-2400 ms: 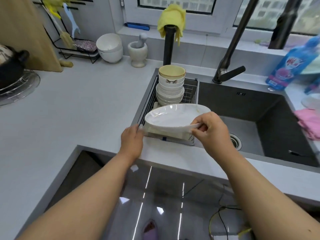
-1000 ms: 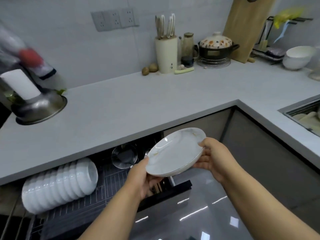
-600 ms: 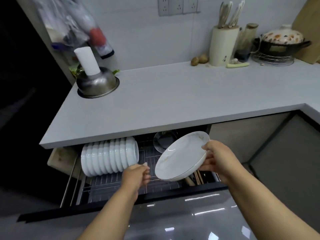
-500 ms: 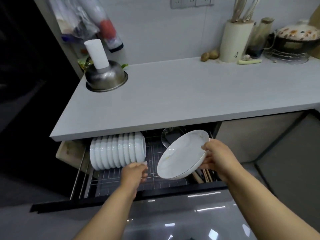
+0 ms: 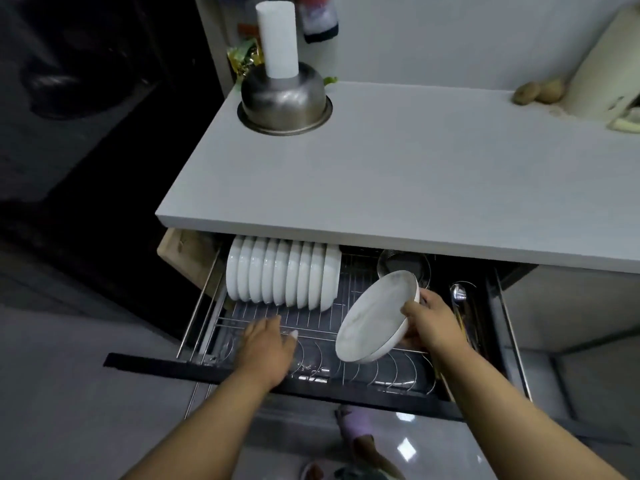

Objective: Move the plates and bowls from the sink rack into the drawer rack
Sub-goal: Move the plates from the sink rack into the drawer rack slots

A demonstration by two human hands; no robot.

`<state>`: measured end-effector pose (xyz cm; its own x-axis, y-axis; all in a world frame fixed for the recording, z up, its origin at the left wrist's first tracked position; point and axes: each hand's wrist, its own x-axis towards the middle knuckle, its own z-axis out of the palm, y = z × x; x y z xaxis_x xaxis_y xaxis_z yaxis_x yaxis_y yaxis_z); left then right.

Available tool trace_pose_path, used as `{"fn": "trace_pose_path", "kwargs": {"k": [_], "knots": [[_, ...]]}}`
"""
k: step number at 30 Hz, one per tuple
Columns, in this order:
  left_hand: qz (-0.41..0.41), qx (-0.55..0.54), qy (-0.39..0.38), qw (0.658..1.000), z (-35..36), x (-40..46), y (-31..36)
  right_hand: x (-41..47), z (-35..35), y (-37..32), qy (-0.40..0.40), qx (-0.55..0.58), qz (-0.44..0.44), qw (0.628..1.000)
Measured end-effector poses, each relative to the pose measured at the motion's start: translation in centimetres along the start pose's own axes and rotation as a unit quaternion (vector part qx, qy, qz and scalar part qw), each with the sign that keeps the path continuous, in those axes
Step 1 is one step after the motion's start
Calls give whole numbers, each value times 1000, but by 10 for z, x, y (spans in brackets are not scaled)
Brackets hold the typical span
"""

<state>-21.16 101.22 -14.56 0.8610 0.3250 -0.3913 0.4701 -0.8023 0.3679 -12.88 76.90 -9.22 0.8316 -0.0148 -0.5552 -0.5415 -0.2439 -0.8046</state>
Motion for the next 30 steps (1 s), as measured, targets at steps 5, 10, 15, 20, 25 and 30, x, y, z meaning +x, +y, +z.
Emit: {"fn": "trace_pose_path", "kwargs": {"k": [5, 10, 15, 20, 25, 30], "knots": [[-4, 94, -19, 995, 8, 8, -11, 50, 20, 4, 6, -86, 12, 996], [16, 75, 14, 997, 9, 8, -12, 91, 37, -2, 5, -173, 5, 985], [11, 66, 18, 998, 13, 10, -15, 123, 50, -10, 10, -243, -11, 970], [13, 53, 20, 998, 14, 11, -16, 138, 66, -25, 3, -295, -23, 955], [5, 40, 23, 999, 15, 10, -18, 150, 81, -33, -30, -373, -41, 926], [6, 28, 38, 999, 14, 10, -16, 162, 97, -31, -58, -398, -58, 914]]}}
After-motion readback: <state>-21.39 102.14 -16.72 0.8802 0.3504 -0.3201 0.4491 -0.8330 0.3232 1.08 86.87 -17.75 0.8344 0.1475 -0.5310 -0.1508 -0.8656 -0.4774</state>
